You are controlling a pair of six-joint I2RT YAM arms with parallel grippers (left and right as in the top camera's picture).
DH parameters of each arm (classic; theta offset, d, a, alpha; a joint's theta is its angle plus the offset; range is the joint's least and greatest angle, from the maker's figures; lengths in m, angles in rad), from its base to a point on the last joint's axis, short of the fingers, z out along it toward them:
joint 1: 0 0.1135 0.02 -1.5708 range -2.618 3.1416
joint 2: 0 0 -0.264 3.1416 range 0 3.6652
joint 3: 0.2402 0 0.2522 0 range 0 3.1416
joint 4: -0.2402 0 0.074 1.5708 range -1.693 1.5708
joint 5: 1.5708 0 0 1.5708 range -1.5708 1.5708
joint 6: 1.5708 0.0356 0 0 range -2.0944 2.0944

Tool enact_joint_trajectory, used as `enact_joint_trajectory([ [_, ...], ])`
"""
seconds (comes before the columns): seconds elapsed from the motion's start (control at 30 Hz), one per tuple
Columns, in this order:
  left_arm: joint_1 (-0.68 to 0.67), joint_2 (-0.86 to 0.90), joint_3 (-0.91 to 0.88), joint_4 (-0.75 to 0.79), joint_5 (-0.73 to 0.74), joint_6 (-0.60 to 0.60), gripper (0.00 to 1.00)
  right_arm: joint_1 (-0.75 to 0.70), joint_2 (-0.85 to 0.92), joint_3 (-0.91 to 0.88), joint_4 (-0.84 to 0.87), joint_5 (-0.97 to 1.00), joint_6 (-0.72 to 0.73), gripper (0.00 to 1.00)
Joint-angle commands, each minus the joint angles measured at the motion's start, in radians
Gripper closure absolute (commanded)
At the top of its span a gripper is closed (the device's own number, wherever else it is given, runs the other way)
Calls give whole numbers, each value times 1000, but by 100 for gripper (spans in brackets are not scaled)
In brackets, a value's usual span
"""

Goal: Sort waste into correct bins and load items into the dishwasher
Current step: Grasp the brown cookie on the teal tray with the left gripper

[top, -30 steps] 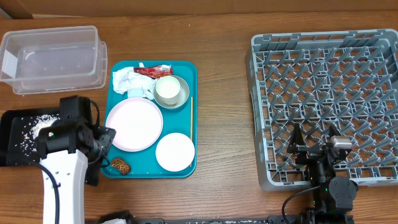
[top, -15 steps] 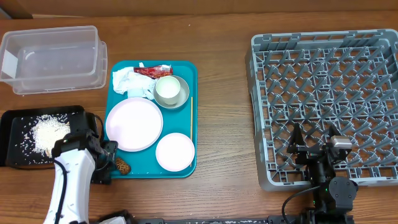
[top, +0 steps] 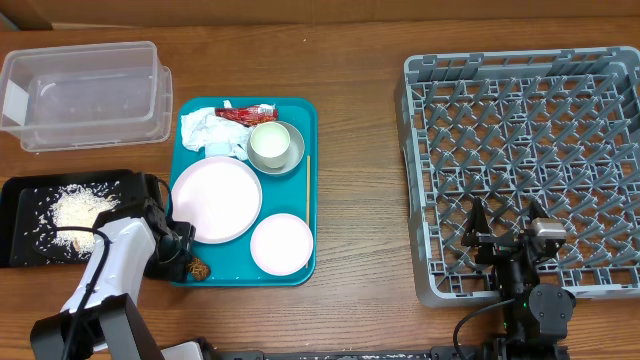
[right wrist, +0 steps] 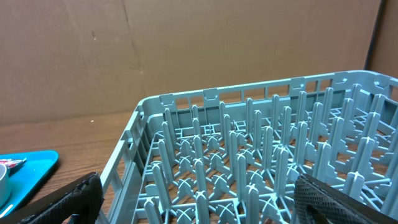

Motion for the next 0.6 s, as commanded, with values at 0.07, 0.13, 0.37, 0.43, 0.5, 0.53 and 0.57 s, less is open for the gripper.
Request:
enact_joint_trajectory([
  [0.07,2,3,-8,16,61,43,41,-6,-11,-10,7,-1,-15,0],
  [0.13,-1,3,-18,17,87,42,42,-6,-11,-10,7,-1,-15,0],
  [0.37,-23,3,-55,21,96,45,41,-6,-11,-10,7,-1,-15,0],
  [0.43,-23,3,-55,24,97,55,41,-6,-11,-10,7,-1,-15,0],
  [0.5,-23,3,-55,32,97,61,41,-6,-10,-10,7,-1,-15,0],
  [0.53,-23,3,-55,37,98,62,41,-6,-11,-10,7,-1,-15,0],
  [0.57,-23,3,-55,40,98,62,41,-6,-11,-10,7,-1,-15,0],
])
